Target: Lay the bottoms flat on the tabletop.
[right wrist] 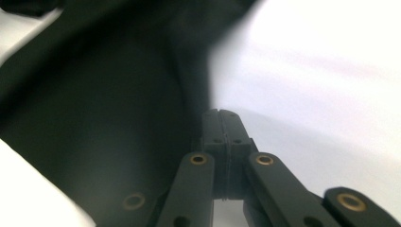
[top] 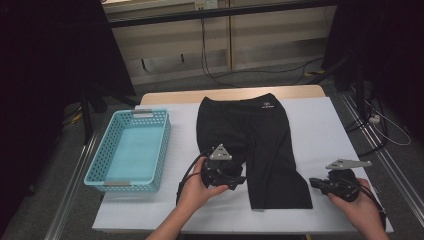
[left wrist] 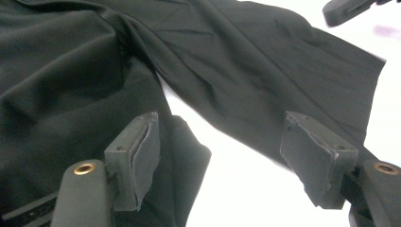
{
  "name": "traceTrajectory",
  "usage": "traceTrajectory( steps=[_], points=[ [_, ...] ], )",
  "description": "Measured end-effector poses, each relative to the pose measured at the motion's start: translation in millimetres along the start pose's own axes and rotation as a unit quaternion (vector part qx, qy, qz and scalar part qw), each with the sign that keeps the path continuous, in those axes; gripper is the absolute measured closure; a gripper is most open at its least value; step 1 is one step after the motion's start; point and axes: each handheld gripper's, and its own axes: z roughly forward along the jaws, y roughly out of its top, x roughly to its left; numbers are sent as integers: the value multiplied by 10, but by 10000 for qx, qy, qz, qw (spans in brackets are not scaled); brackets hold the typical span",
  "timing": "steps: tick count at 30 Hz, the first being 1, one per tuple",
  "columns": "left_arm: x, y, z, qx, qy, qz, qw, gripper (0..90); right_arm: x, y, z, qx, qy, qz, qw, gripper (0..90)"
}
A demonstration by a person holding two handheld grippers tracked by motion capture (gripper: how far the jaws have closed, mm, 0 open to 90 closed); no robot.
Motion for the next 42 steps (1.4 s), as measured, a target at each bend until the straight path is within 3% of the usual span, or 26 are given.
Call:
traceTrajectory(
  steps=[3,6,10,12,14,17,18,26,31,35,37,42],
  points=[
    [5,-1,16,8,18,-15,10000,286,-64,-34,-70,-142,-2,82,9999,883],
    [16,7,3,18,31,-21,10000,279,-51,37,-62,-353,-65,62,9993,754],
    [55,4,-19,-17,88,-72,9999,268,55,208,78,-557,-36,-4,9984,600],
    [65,-5,-23,-35,90,-101,9999,266,114,283,190,-456,29,-59,9989,567],
    [74,-14,-28,-28,112,-104,9999,266,151,333,311,-299,-6,-71,9995,589],
    [91,-22,-46,-28,127,-111,9999,266,131,389,402,-288,-41,5,9996,871],
    [99,-25,-53,-32,137,-111,9998,266,111,403,411,-270,-48,32,9996,896],
    [134,-36,-93,-68,207,-137,9997,266,-140,275,312,13,-279,390,9989,881],
    [153,-37,-112,-65,265,-155,9995,266,-159,376,255,-205,-446,227,9985,711],
    [197,-39,-146,-99,299,-179,9993,259,-155,568,373,-386,-545,204,9976,619],
    [230,-42,-164,-99,337,-202,9992,254,-166,657,467,-444,-577,250,9970,621],
    [328,-73,-191,-98,432,-235,9987,222,-180,706,724,-187,-696,381,9967,677]
  ],
)
